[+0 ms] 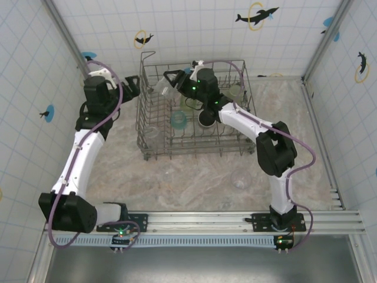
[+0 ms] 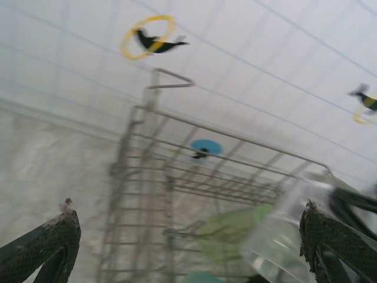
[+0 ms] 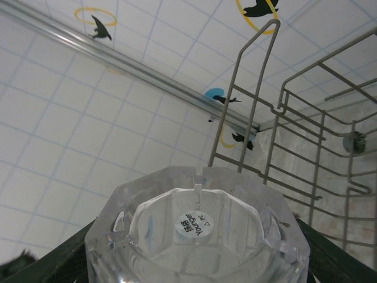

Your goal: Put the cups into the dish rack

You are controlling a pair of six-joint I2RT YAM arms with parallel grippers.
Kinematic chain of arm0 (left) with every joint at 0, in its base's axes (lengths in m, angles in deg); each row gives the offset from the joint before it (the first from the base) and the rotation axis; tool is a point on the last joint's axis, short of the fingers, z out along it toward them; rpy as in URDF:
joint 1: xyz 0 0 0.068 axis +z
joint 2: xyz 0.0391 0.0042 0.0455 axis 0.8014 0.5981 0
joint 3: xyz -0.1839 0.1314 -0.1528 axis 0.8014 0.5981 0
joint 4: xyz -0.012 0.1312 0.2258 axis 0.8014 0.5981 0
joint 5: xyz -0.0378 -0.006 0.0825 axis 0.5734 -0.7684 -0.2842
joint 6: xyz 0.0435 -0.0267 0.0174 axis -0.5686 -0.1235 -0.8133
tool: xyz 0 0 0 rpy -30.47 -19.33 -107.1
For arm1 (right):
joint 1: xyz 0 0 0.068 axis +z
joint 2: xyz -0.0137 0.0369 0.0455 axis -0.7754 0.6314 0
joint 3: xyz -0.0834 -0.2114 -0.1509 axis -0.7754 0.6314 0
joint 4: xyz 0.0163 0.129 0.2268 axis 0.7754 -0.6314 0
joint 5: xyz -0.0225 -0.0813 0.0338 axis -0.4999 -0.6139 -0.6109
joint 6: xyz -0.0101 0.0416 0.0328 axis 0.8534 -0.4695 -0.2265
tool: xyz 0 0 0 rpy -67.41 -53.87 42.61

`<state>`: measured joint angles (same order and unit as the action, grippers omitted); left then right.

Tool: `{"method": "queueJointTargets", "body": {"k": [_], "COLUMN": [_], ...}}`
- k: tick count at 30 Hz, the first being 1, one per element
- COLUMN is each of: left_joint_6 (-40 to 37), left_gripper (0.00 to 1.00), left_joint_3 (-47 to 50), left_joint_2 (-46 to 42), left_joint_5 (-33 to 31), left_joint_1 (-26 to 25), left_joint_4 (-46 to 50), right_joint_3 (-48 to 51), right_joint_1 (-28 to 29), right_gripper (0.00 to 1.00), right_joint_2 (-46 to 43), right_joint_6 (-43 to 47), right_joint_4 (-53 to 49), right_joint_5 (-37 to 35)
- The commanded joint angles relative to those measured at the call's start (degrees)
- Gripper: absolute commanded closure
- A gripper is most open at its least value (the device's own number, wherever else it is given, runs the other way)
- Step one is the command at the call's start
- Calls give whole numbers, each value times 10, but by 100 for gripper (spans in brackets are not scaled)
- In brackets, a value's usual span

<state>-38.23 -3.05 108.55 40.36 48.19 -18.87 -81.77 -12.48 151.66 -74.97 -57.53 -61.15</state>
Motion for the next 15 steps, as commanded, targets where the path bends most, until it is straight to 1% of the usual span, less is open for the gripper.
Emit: {"method": "queueJointTargets", "body": {"k": [1,4,6,12,15], "left_joint_6": [38,41,37,18,8], "left_gripper": [3,3,3,3,3], "left_joint_3": [37,64,76,102,118], "left_joint_2": [1,2,7,20,19], "left_joint_5": [-1,8,14,12,8], "left_joint_1": [44,61,66,81,88], "left_joint_4": [20,11,7,6,0], "right_joint_3": [-46,-63,-68,-76,-78], "right_joint_1": [13,28,39,65,76], "right_gripper": [69,69,69,69,68], "right_joint_2": [20,31,38,60,74], "right_joint_6": [129,221,262,357,388], "right_joint_4": [-52,-84,-92,-101,-94], "right_joint_5": [-4,-26,-34,-60,-69]}}
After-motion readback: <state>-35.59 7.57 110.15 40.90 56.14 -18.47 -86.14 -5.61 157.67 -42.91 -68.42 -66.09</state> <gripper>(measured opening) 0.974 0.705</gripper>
